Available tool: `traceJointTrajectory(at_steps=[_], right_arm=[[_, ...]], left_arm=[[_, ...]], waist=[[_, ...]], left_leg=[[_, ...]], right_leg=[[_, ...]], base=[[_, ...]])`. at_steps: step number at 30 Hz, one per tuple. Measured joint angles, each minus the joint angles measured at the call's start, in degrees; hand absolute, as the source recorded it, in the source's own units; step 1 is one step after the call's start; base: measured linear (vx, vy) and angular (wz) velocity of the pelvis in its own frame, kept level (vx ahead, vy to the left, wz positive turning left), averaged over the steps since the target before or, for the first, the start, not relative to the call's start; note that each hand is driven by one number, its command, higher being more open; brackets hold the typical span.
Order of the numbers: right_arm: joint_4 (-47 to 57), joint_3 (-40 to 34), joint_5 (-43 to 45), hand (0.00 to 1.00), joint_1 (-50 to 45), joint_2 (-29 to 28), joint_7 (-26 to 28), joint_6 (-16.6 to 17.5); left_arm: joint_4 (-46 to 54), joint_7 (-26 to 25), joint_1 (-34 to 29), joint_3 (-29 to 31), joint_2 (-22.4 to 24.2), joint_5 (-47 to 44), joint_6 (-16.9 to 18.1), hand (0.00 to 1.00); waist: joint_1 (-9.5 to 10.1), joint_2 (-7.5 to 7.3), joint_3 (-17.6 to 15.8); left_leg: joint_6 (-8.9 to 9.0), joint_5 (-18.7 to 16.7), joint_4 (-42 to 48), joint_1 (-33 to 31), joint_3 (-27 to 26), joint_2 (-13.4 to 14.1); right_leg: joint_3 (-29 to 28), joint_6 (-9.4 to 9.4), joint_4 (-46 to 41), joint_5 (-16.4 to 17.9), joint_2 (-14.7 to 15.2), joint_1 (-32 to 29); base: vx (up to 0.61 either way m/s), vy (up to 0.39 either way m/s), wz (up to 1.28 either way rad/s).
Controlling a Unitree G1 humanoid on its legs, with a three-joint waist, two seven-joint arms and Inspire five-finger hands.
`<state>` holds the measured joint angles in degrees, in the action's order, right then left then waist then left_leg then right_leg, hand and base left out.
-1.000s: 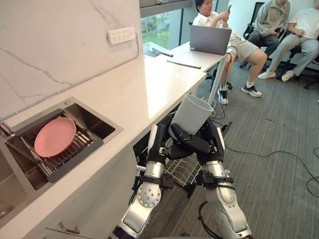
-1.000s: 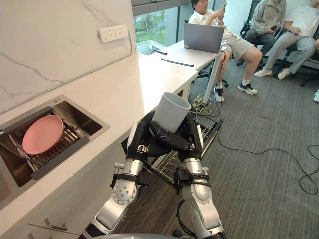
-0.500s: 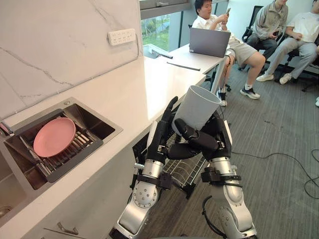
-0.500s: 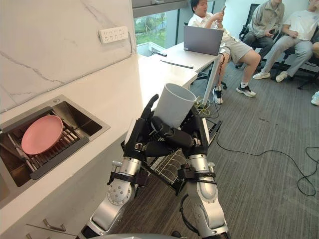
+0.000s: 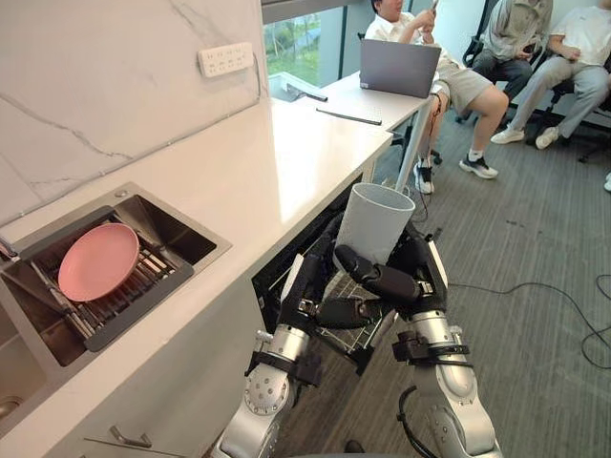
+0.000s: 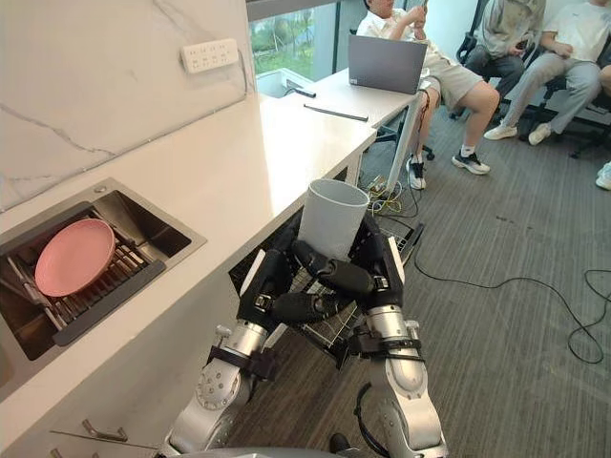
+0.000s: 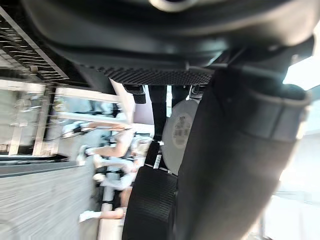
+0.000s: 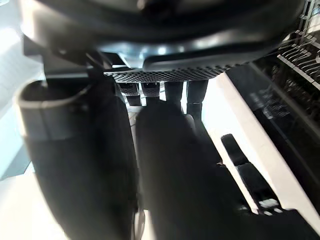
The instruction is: Walk over to the sink, pick up the cup, carry it to the dishwasher, place the cup inside the dishwasher, then close the dishwasher door
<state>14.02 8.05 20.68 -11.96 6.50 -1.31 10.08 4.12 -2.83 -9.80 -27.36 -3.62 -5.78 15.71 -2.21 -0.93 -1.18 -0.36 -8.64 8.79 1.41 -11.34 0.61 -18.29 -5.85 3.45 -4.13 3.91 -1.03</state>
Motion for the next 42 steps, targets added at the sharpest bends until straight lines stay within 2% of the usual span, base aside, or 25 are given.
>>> traceJointTrajectory(at_steps=[4,9,16,21,29,35,42], right_arm=[[0.2,-4.2,0.5,0.00,-0.1,-1.3,-1.1,0.3],[0.9,-10.7,1.7,0.00,0.2,-1.9,-2.5,2.4],[0.9,-11.1,2.7,0.00,0.2,-2.1,-2.1,2.5],[0.8,-11.2,2.7,0.00,-0.3,-2.1,-1.9,2.5],[-3.9,-11.5,2.1,0.00,-2.6,-2.1,-0.3,2.5],[-8.9,-12.7,-0.3,0.00,-2.8,-2.3,-0.2,2.5],[-11.9,-13.6,-3.0,0.00,-2.7,-2.5,-0.1,2.5]], left_arm=[[-5.0,0.4,-1.9,2.5,-0.1,0.0,-1.1,1.00],[-11.8,0.2,-7.1,7.2,-2.7,0.0,-5.1,1.00],[-12.1,0.8,-7.8,7.3,-2.2,0.0,-5.1,1.00],[-17.9,1.8,-7.6,8.5,-1.8,0.1,-4.9,1.00],[-32.1,1.3,-7.3,16.2,-1.9,1.0,-5.1,1.00],[-43.2,0.0,-6.6,20.8,-2.4,2.5,-5.4,1.00],[-48.2,-1.1,-5.3,24.7,-2.2,2.5,-5.3,1.00]], waist=[[-0.20,0.18,-0.1],[-0.19,0.14,-0.1],[-0.02,0.12,-0.1],[-0.11,0.11,-0.1],[-0.25,0.04,-0.2],[-0.23,-0.07,-0.4],[0.03,-0.35,-1.5]], left_leg=[[-0.11,0.1,-0.1,-0.1,0.0,0.0],[-0.13,0.1,-0.1,-0.3,0.0,0.1],[-0.15,0.1,-0.1,-0.3,0.0,0.1],[-0.16,0.1,-0.2,-0.3,0.0,0.1],[-0.14,0.7,-1.7,0.5,0.1,0.1],[0.22,2.4,-4.7,1.6,1.3,0.0],[0.21,2.5,-4.8,1.6,1.7,0.0]], right_leg=[[0.0,0.00,0.4,0.0,0.0,0.0],[0.0,0.02,0.8,0.0,0.1,0.0],[0.1,0.03,1.1,0.0,0.1,0.0],[0.1,0.14,1.5,-0.2,0.1,0.1],[1.5,0.18,1.5,-0.2,0.2,0.4],[6.4,0.58,1.7,-0.5,0.1,0.4],[8.2,0.70,1.7,-0.6,0.2,0.5]], base=[[0.00,0.000,0.00],[0.00,0.000,0.00],[0.00,0.000,0.00],[0.00,0.000,0.00],[0.00,-0.008,0.01],[-0.01,-0.051,0.09],[-0.02,-0.038,0.03]])
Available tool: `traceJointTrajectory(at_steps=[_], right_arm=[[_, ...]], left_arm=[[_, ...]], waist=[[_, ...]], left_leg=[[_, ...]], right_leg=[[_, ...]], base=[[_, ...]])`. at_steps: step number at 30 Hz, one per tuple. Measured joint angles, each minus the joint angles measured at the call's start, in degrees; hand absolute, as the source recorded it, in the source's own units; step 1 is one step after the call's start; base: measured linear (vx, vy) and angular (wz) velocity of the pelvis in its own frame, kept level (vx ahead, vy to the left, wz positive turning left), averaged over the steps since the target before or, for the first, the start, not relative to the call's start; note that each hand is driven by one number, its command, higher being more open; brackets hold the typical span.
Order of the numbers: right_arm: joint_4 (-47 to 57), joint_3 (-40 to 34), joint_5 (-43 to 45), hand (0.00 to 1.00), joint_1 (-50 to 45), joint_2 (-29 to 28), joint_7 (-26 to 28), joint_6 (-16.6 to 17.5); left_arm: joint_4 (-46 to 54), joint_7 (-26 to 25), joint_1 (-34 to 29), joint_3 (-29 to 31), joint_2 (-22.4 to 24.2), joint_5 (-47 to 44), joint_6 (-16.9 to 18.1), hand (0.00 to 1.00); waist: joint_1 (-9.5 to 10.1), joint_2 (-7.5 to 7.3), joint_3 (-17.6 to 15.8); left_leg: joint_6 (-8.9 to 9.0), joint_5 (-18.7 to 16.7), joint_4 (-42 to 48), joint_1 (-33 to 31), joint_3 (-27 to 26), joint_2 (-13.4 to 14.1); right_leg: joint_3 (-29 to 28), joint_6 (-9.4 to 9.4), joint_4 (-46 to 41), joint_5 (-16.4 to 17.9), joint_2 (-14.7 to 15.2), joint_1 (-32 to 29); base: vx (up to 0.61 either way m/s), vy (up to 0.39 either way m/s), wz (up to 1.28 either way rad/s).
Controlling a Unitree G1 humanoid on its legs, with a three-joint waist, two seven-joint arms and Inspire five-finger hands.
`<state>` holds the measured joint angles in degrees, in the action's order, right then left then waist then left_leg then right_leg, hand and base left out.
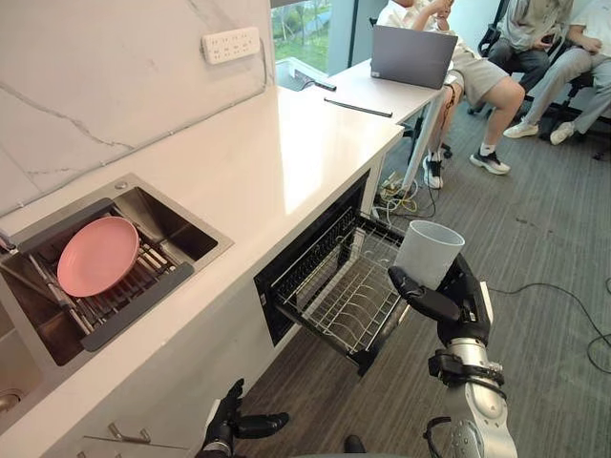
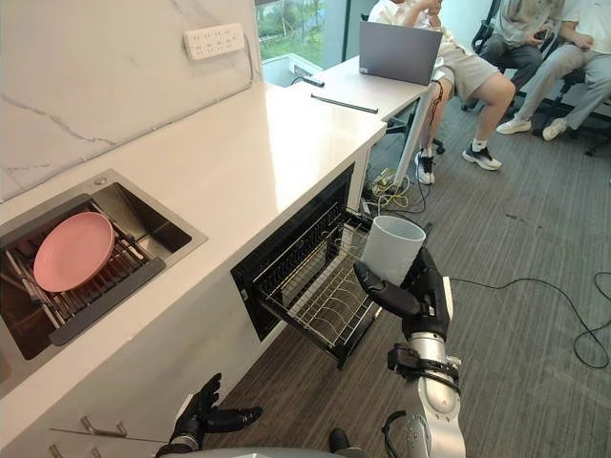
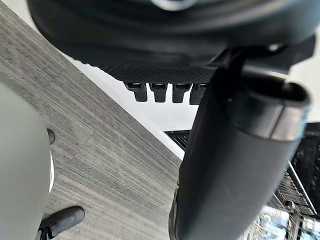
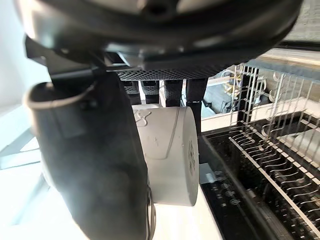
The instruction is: Walk over to the sink, pick up the cup, carry it to the dishwasher, place the cup inside the dishwasher, then close the dishwasher door
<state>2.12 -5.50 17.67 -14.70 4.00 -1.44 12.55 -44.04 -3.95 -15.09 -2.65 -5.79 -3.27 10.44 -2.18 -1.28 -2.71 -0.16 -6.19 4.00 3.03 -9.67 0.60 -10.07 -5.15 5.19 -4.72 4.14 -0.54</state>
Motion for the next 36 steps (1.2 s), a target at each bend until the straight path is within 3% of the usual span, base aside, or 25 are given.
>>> traceJointTrajectory(at_steps=[10,21,26,29,33,36], right_arm=[[-2.1,-1.4,-5.7,0.00,0.3,0.3,-0.5,0.0],[-8.3,-0.7,-11.1,0.00,5.0,6.7,-1.2,-1.3],[-11.9,0.0,-12.7,0.00,10.9,9.1,-1.8,-1.3],[-14.2,1.6,-12.8,0.00,16.9,11.3,-2.8,-1.5],[-17.8,2.6,-12.9,0.00,23.0,12.3,-4.7,-2.6],[-17.7,3.7,-13.3,0.00,24.0,13.1,-5.6,-3.0]], left_arm=[[-1.5,-0.7,1.4,0.2,0.0,0.0,0.0,1.00],[-1.5,-0.6,2.6,1.2,-0.1,0.0,0.6,1.00],[-1.0,-0.6,4.2,1.9,-0.4,-0.1,1.2,1.00],[0.2,-0.7,6.1,2.2,-0.4,-0.1,1.5,1.00],[1.7,-0.8,8.0,2.2,-0.3,-1.3,2.5,1.00],[2.3,-1.0,8.8,2.2,-0.2,-1.3,2.6,1.00]], waist=[[0.08,-0.16,-1.3],[1.38,-0.15,-4.1],[1.89,-0.18,-7.8],[2.97,0.15,-12.1],[3.83,0.29,-16.3],[4.65,0.51,-17.1]], left_leg=[[0.00,0.0,-0.5,0.0,0.6,-0.1],[-0.52,0.5,-1.3,-1.8,2.1,-0.7],[-0.54,0.5,1.7,-6.6,4.6,-0.9],[-0.47,-0.4,6.5,-11.3,6.5,-0.6],[-0.55,-2.8,14.6,-17.4,7.3,-0.2],[-0.55,-4.5,18.5,-20.6,7.4,0.3]], right_leg=[[2.9,0.06,0.0,0.0,0.1,0.0],[5.7,0.38,-0.1,0.3,0.6,-1.4],[8.1,0.34,-1.0,0.3,1.1,-3.8],[8.0,0.67,-5.4,1.0,0.8,-8.1],[8.4,0.72,-15.5,4.7,0.6,-14.8],[8.4,1.33,-20.1,7.2,0.5,-18.3]], base=[[-0.01,-0.024,0.02],[-0.01,-0.024,0.08],[-0.03,-0.023,0.25],[-0.12,-0.024,0.03],[-0.16,-0.012,0.09],[-0.13,-0.006,0.02]])
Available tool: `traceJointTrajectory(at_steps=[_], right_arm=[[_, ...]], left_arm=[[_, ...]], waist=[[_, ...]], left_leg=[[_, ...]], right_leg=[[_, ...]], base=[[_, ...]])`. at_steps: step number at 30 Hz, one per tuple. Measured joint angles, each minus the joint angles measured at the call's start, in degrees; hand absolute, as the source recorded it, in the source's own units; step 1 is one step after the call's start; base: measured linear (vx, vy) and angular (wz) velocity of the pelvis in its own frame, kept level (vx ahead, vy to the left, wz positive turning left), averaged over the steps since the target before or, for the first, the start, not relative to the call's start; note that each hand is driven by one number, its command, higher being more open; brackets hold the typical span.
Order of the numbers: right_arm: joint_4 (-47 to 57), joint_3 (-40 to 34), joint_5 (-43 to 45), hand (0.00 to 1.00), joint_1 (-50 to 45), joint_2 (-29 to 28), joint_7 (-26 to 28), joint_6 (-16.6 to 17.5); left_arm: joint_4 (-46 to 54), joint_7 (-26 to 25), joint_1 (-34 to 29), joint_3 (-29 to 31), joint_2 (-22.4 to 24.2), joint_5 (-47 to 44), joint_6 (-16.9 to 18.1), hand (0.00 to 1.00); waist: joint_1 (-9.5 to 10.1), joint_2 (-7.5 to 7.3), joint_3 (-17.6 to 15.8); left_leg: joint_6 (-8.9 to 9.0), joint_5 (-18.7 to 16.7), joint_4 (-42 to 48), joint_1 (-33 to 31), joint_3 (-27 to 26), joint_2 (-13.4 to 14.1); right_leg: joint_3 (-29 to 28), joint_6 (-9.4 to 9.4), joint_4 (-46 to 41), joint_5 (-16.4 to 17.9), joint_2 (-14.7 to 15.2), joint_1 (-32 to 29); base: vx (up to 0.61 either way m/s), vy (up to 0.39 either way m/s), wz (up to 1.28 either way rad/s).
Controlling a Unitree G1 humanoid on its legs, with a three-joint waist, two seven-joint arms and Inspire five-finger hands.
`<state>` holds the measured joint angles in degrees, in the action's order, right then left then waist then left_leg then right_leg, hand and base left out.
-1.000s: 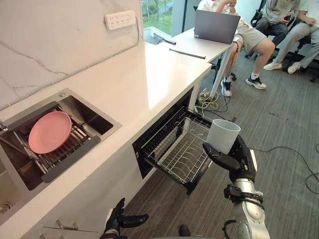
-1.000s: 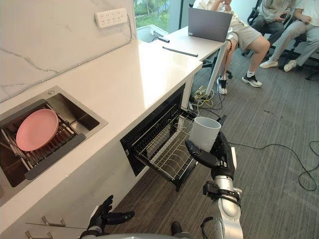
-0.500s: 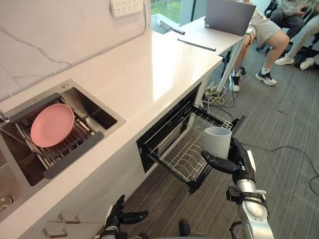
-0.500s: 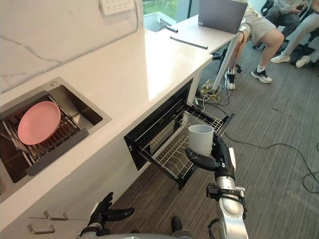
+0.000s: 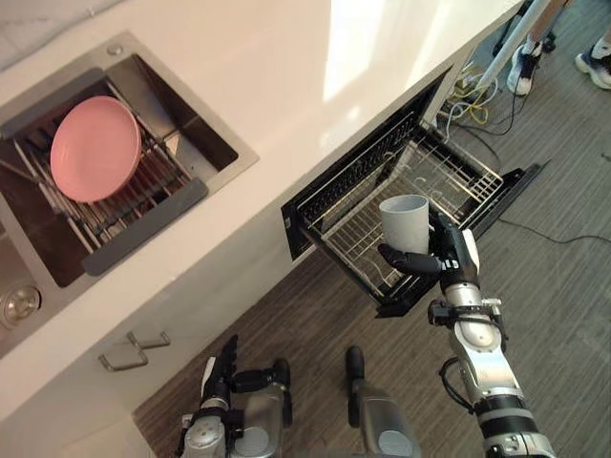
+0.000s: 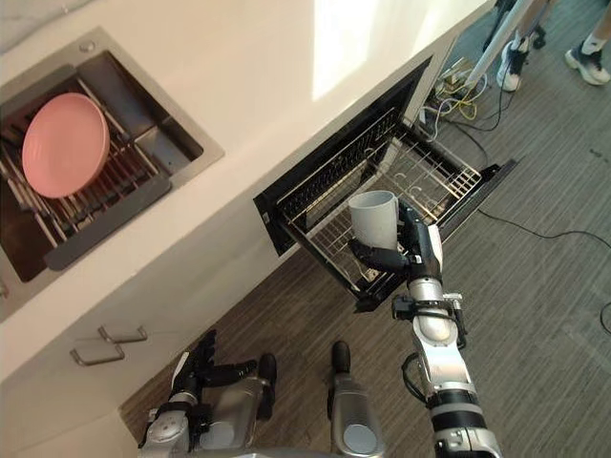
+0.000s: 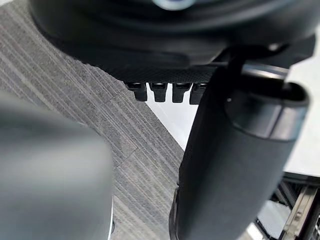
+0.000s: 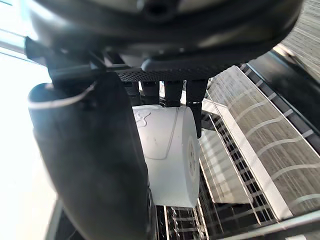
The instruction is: Walk over to the sink, pick up the cup, carry it to the dishwasher, place the cup inside the dishwasher, then close the dishwasher door
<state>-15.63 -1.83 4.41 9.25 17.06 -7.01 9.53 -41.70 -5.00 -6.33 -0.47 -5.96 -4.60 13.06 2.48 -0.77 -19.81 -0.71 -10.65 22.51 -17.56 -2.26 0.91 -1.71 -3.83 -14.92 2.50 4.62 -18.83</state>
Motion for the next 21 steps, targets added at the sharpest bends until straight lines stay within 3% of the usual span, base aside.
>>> traceJointTrajectory(at_steps=[9,21], right_arm=[[-1.9,1.1,-3.6,0.00,11.9,3.7,-2.6,-1.9],[-12.9,3.3,-4.9,0.00,26.2,8.2,-4.5,-4.1]], left_arm=[[1.5,-1.3,3.4,-0.1,0.3,-1.1,0.5,1.00],[1.4,-2.5,5.7,0.0,0.9,-2.2,1.0,1.00]], waist=[[1.62,-0.35,-3.0],[3.03,-0.64,-4.1]], left_leg=[[0.85,-4.1,11.3,-8.9,1.0,0.9],[2.21,-5.9,14.9,-13.0,3.2,2.1]], right_leg=[[0.7,0.22,-14.4,5.7,-0.1,-10.0],[3.7,1.58,-18.9,8.8,-0.6,-13.8]], base=[[-0.03,-0.017,0.04],[0.01,-0.036,0.07]])
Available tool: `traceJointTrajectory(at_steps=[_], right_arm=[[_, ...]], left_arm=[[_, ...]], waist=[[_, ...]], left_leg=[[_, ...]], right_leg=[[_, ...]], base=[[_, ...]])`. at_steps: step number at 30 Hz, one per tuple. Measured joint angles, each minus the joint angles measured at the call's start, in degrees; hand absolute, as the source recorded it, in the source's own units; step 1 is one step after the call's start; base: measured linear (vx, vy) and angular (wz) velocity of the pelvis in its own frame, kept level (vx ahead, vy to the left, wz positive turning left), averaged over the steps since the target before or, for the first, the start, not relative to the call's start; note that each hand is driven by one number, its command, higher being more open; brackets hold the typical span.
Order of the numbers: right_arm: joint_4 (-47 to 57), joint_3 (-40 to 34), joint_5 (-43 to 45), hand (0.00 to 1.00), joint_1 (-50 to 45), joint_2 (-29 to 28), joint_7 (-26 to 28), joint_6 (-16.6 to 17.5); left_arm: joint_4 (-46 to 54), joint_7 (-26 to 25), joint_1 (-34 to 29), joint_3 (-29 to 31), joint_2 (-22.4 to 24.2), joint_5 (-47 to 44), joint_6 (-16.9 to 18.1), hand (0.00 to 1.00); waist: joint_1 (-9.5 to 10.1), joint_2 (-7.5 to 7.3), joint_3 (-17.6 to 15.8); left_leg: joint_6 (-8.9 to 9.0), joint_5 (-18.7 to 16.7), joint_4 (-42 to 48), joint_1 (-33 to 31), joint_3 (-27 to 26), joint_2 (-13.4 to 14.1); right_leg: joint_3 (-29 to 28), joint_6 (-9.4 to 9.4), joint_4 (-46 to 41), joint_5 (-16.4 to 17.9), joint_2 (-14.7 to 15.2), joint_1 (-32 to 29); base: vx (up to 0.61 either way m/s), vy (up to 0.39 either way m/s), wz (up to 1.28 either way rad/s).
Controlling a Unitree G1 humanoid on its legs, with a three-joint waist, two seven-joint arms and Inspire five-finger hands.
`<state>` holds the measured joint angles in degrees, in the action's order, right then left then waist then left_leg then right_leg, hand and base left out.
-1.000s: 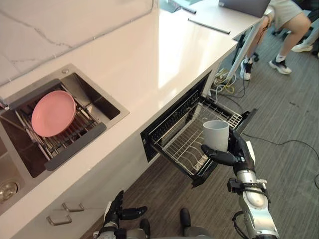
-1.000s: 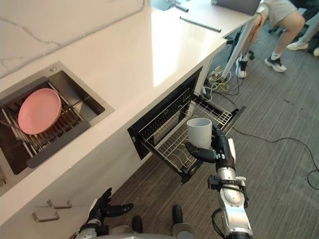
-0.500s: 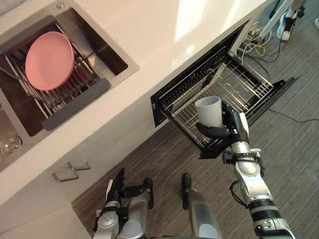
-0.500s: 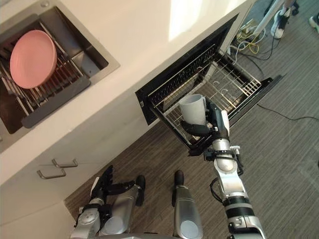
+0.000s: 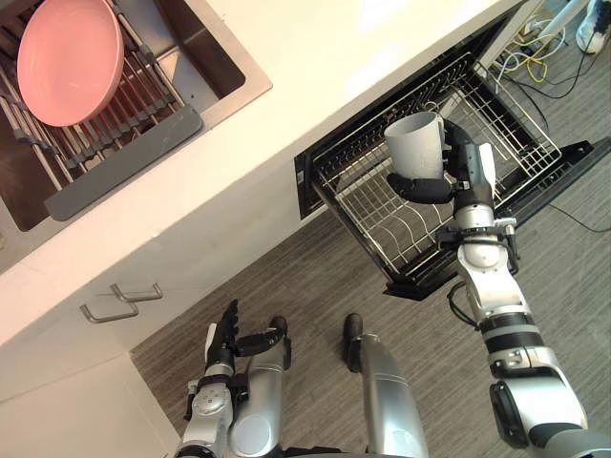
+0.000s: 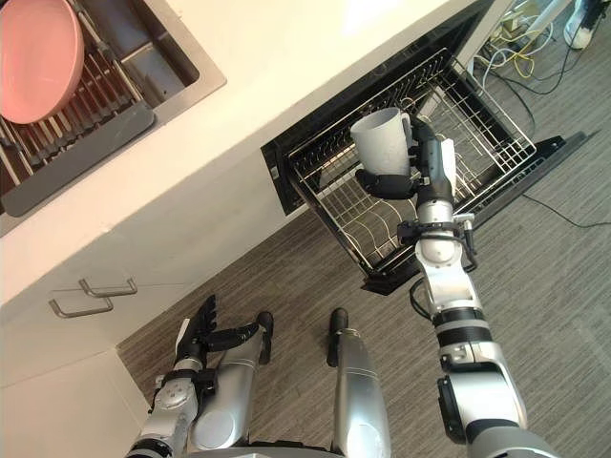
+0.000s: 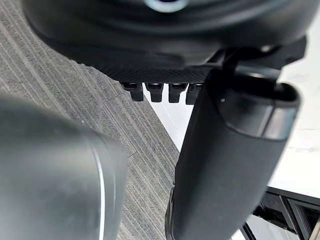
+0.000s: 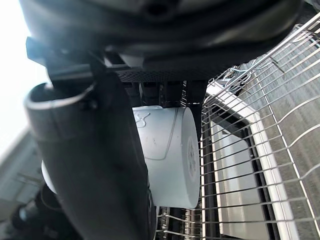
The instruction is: Walk over to the sink, pick up the cup, carry it to the dishwasher, place the cup inside the dishwasher, then close the dishwasher door
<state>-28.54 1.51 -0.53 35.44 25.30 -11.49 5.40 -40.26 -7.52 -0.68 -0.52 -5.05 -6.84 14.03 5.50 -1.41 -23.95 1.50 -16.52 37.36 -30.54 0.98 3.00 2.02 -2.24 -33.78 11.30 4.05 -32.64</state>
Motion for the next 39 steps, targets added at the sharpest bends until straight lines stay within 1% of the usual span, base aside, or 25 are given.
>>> traceJointTrajectory(at_steps=[3,5,10,14,17,22,23,32,39], right_arm=[[-2.8,1.9,-1.4,0.00,3.1,0.6,0.2,-0.3],[-6.0,3.7,-1.4,0.00,5.9,1.3,0.3,-0.7],[-10.8,5.9,-1.5,0.00,9.1,1.4,0.5,-1.3],[-14.9,8.5,-1.9,0.00,11.5,1.3,1.7,-2.3],[-16.2,9.2,-1.9,0.00,11.9,1.2,2.1,-2.4],[-18.6,10.3,-1.9,0.00,14.5,-0.5,2.7,-2.8],[-19.0,10.5,-1.9,1.00,14.9,-1.0,2.8,-2.8],[-22.7,11.4,-3.7,1.00,17.1,-2.9,3.0,-3.5],[-22.6,10.2,-3.6,1.00,17.1,-3.7,2.5,-4.1]], left_arm=[[-0.1,-0.1,0.4,0.0,0.0,0.0,0.0,1.00],[-0.2,-0.4,1.3,0.0,-0.1,0.0,0.0,1.00],[-0.4,-1.3,2.5,-0.1,0.0,-0.2,0.1,1.00],[-0.7,-1.5,4.0,-0.2,0.2,-0.6,0.0,1.00],[-0.7,-2.0,4.7,-0.6,0.5,-1.0,0.1,1.00],[-0.7,-2.4,5.3,-0.6,0.6,-1.1,0.1,1.00],[-0.7,-2.4,5.3,-0.6,0.6,-1.1,0.1,1.00],[-2.7,-2.6,6.9,-0.6,0.8,-1.0,0.1,1.00],[-2.9,-3.7,7.0,-0.5,1.0,-1.0,0.1,1.00]], waist=[[-0.02,-0.05,-0.2],[0.03,-0.13,-1.1],[0.12,-0.27,-1.2],[0.41,-0.47,-1.5],[0.88,-0.47,-1.5],[0.87,-0.47,-1.5],[0.87,-0.47,-1.5],[1.05,-0.46,-1.5],[0.73,-0.46,-1.4]], left_leg=[[0.14,-0.1,0.0,-0.5,0.0,0.2],[0.23,-0.3,0.1,-0.7,0.1,0.3],[0.22,-0.5,1.0,-2.3,0.3,0.3],[0.22,-0.5,1.8,-3.6,0.8,0.2],[0.22,-0.5,1.9,-3.9,0.9,0.1],[0.23,-0.5,2.7,-5.0,1.0,0.0],[0.23,-0.5,2.7,-5.0,1.0,0.0],[0.34,-0.3,2.7,-5.1,1.4,-0.3],[0.82,0.0,2.5,-4.6,1.5,-0.3]], right_leg=[[0.4,0.08,-0.4,0.0,0.0,-0.6],[1.3,0.15,-0.4,0.1,0.2,-0.6],[1.7,0.32,-1.0,0.3,0.4,-1.9],[2.2,0.46,-1.5,0.4,0.5,-2.6],[2.4,0.53,-2.0,0.5,0.7,-3.0],[2.5,0.55,-2.9,0.6,0.8,-4.1],[2.5,0.55,-3.0,0.6,0.8,-4.1],[2.8,0.56,-3.1,0.6,1.1,-4.0],[2.8,0.64,-3.0,0.5,1.1,-3.6]], base=[[0.04,-0.016,-0.04],[0.04,-0.013,0.03],[0.01,0.003,0.03],[-0.01,0.005,0.06],[-0.02,-0.001,0.03],[0.00,0.000,0.00],[0.00,0.000,0.00],[0.00,0.004,0.01],[0.00,0.000,0.00]])
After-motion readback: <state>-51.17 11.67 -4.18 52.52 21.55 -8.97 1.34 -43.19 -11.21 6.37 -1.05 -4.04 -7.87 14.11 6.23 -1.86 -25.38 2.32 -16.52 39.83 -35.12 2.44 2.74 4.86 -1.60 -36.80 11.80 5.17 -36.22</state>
